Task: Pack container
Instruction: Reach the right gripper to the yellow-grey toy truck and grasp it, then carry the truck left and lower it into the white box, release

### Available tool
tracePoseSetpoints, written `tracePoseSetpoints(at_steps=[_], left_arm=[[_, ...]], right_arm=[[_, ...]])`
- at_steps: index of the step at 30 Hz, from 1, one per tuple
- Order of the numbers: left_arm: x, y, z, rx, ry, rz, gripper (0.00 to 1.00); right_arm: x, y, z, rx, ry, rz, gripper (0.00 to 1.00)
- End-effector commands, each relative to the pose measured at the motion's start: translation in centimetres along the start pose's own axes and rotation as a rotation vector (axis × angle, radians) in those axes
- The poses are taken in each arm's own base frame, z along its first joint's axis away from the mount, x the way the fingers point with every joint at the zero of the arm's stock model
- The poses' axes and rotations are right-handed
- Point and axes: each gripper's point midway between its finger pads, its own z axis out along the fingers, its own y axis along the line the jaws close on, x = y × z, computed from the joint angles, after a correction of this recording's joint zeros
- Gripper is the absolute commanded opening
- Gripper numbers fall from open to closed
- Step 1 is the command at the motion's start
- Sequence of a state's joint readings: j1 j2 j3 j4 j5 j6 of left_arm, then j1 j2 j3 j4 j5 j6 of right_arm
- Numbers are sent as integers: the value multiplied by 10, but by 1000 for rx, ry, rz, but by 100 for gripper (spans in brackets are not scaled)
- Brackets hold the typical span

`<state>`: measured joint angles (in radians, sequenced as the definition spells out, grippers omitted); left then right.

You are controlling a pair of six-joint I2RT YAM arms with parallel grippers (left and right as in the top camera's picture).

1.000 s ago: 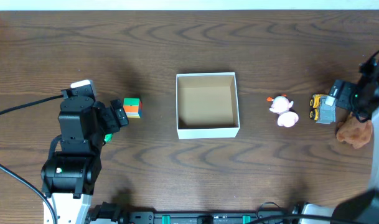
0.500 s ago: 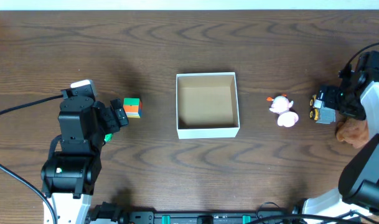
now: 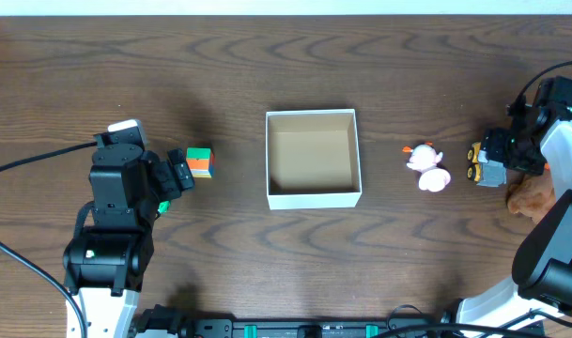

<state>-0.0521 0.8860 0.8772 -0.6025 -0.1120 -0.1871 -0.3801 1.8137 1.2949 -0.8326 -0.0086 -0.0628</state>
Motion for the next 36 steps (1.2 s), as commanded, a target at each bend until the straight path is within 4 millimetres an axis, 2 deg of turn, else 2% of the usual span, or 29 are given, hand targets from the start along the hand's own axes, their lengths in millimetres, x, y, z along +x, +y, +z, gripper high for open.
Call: tracePoseSetpoints(at_steps=[1, 8, 12, 24, 30, 36], left_arm=[[-10, 2, -4, -8, -24, -18, 98], [-11, 1, -4, -7, -29, -18, 98], [-11, 1, -4, -7, -29, -18, 98], [-11, 1, -4, -7, -29, -18, 98], [-11, 1, -4, -7, -29, -18, 98], [-11, 1, -4, -7, -29, -18, 98]], right_arm=[[-10, 1, -2, -6, -28, -8, 76], [-13, 2, -2, -7, -42, -11, 76], [-15, 5, 1, -11, -43, -26, 79], [-11, 18, 11, -33, -18, -58, 77], [-9, 20, 11, -34, -10, -61, 63], [-8, 20, 11, -35, -3, -62, 57]])
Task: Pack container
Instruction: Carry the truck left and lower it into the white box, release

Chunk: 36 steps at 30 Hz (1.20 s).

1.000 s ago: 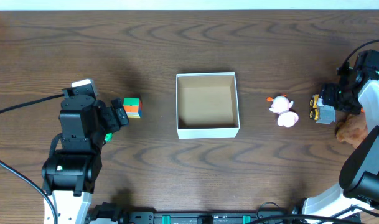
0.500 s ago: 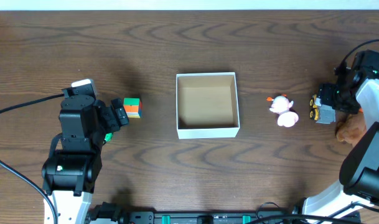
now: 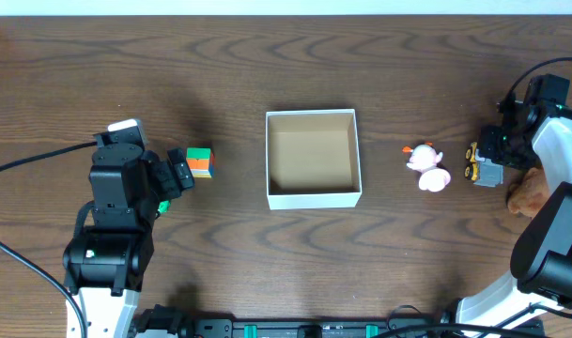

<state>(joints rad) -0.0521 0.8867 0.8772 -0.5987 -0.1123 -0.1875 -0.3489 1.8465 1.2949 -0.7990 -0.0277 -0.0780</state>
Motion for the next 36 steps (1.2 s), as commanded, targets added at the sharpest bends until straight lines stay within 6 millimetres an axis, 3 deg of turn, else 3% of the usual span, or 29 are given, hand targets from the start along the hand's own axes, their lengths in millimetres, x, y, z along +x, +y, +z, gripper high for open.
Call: tracePoseSetpoints(at_steps=[1, 11, 18, 22, 25, 28, 31, 34, 36], left_arm=[[-10, 1, -4, -7, -26, -17, 98], [-10, 1, -4, -7, -26, -17, 98], [-10, 1, -4, -7, -26, -18, 98], [-10, 1, -4, -7, -26, -18, 98], [-10, 1, -4, -7, -26, -17, 98], [-10, 1, -4, -7, -26, -17, 98], [-10, 2, -4, -7, -25, -17, 98], [-10, 1, -4, -7, -26, -17, 98], [-10, 1, -4, -7, -25, -17, 98]], right_arm=[[-3, 5, 0, -9, 0, -15, 56], [-3, 5, 0, -9, 1, -15, 44], [-1, 9, -1, -28, 7, 0, 13], [-5, 30, -16, -87, -16, -30, 8], [-16, 53, -50, -98, -91, -90, 8], [-27, 86, -100, -124, -205, -155, 4], [-30, 129, -155, -178, -338, -207, 2], [-25, 185, -207, -278, -476, -268, 1], [-18, 218, -226, -345, -524, -284, 1]])
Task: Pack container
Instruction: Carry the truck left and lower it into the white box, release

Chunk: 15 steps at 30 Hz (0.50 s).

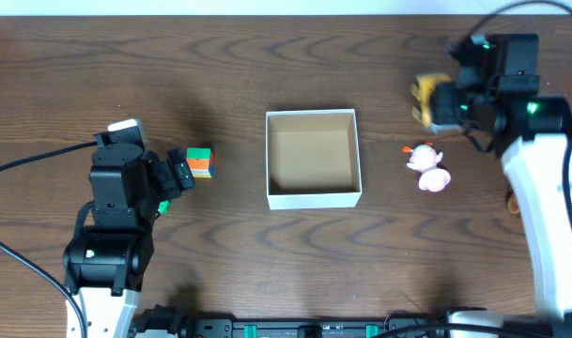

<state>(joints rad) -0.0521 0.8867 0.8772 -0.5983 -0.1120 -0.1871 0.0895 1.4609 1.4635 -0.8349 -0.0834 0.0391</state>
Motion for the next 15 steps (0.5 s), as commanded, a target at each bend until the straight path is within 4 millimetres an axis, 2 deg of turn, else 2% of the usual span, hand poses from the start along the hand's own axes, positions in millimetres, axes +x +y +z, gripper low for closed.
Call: tracePoseSetpoints(at_steps=[1, 2, 3, 6, 10, 15], left_arm=[[-10, 2, -4, -7, -25, -18, 98], [-10, 2, -4, -7, -25, -18, 98], [-10, 2, -4, -7, -25, -18, 98], [-10, 2, -4, -7, -25, -18, 98], [-10, 2, -4, -7, -25, -18, 98], [-10, 2, -4, -7, -25, -18, 98]], right_arm=[[-12, 64, -18, -109, -69, 58, 1], [-12, 74, -18, -119, -73, 66, 1], [-10, 92, -15, -135, -70, 77, 1], [4, 129, -1, -135, -31, 110, 1], [40, 153, 31, -81, 96, 176, 1], [88, 160, 71, -10, 272, 150, 1]])
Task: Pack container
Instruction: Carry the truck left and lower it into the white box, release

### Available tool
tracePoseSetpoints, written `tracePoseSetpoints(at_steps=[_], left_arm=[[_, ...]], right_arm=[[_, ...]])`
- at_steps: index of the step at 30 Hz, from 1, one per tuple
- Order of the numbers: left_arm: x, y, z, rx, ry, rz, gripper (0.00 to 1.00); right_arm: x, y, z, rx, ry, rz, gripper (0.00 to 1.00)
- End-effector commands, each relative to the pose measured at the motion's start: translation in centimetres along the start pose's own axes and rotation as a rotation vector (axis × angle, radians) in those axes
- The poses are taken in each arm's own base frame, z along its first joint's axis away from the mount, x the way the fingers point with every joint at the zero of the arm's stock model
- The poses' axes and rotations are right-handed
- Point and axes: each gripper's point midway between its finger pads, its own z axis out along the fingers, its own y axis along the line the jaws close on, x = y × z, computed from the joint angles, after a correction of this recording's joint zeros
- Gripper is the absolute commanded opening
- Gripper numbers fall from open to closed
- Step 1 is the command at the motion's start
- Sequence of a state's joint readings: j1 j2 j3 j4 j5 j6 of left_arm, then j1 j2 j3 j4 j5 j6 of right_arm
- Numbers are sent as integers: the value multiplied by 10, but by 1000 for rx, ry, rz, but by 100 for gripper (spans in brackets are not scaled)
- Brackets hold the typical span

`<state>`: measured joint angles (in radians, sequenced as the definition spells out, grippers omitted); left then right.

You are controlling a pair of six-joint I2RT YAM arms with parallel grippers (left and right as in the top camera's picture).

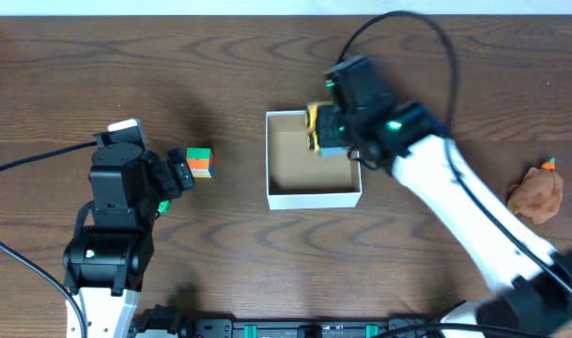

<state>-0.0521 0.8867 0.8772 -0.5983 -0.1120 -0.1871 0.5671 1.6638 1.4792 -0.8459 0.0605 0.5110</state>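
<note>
A white open cardboard box (313, 198) stands mid-table. My right gripper (316, 130) hangs over the box's right half, shut on a yellow-and-grey toy truck (322, 133); whether the truck touches the box floor cannot be told. A multicoloured cube (200, 161) lies left of the box. Just left of the cube rests my left gripper (179, 173), open, with nothing in it. The right arm hides any other toy to the right of the box.
A brown lump with an orange tip (536, 195) lies at the far right. The right arm (455, 192) stretches diagonally from the lower right corner to the box. A black cable (41, 155) runs in from the left edge.
My right gripper, holding the truck, has moved from up and to the right of the box to over its right half. The arm now covers the pink-and-white toy. The left arm is unchanged.
My right gripper stood at the toy truck on the table at the far right, and was still there at the second moment. Then it held the truck in the air beyond the box's upper right corner. Now it holds it over the box. The left arm stayed beside the cube throughout.
</note>
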Motion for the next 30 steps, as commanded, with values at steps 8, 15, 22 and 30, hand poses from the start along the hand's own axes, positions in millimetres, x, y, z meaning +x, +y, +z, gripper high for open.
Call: tracePoseSetpoints(at_steps=[8, 15, 22, 30], left_arm=[[-10, 2, -4, -8, -25, -18, 98], [-10, 2, -4, -7, -25, -18, 98], [-10, 2, -4, -7, -25, -18, 98], [-10, 2, -4, -7, -25, -18, 98]], right_arm=[[32, -37, 69, 175, 164, 113, 5], [33, -51, 81, 193, 192, 108, 28], [31, -50, 81, 185, 187, 76, 80], [23, -45, 76, 159, 164, 7, 88]])
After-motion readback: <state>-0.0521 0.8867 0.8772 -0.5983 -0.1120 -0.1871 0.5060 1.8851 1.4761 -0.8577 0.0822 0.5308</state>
